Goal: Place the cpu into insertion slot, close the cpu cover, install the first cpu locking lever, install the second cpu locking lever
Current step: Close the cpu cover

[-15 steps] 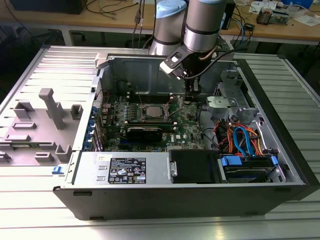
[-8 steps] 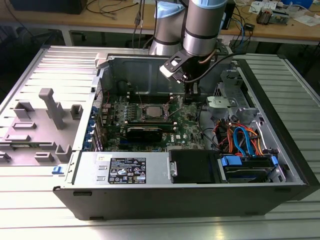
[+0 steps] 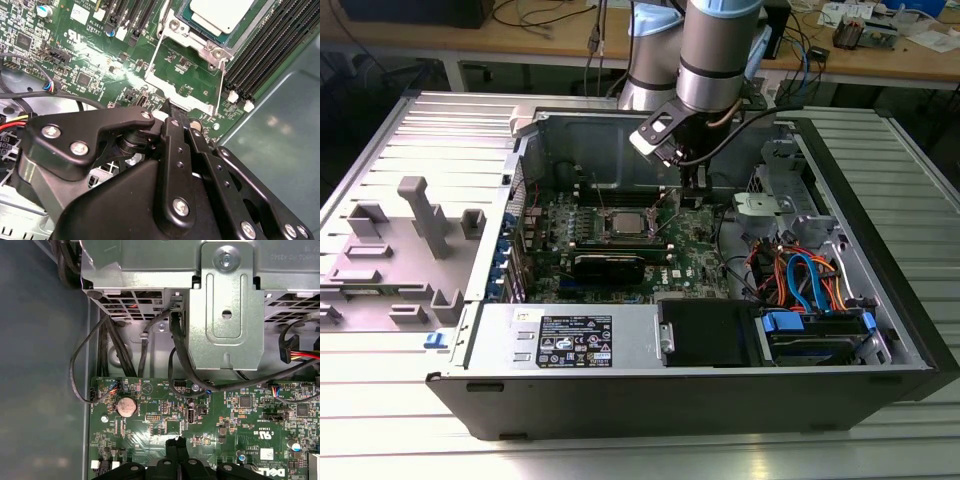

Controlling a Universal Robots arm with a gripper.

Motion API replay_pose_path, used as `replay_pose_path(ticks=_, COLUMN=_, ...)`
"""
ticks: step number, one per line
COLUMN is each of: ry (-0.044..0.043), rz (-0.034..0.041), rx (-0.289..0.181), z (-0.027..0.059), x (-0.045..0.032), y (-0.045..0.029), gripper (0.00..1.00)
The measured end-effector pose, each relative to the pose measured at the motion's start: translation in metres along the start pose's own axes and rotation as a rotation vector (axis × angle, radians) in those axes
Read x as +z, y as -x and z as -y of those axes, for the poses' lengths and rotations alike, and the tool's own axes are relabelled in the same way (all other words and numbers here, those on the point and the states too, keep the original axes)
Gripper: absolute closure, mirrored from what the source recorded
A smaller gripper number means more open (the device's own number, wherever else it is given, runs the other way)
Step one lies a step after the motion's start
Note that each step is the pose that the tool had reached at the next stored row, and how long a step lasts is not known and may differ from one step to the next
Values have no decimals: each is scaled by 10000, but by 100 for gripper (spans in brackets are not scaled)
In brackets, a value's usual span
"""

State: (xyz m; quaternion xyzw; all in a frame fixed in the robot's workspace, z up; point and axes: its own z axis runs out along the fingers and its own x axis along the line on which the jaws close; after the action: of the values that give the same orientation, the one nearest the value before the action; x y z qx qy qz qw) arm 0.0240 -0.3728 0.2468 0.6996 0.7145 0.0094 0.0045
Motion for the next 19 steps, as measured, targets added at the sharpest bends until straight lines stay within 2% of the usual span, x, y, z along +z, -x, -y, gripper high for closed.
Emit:
replay_pose_path(ticks=15, ry=0, rz=0, rx=0, z=75, x=-2, y=-1, gripper=89)
replay_pose_path(ticks=19, ry=0, rz=0, rx=0, z=118, x=-2, y=-2, gripper=89)
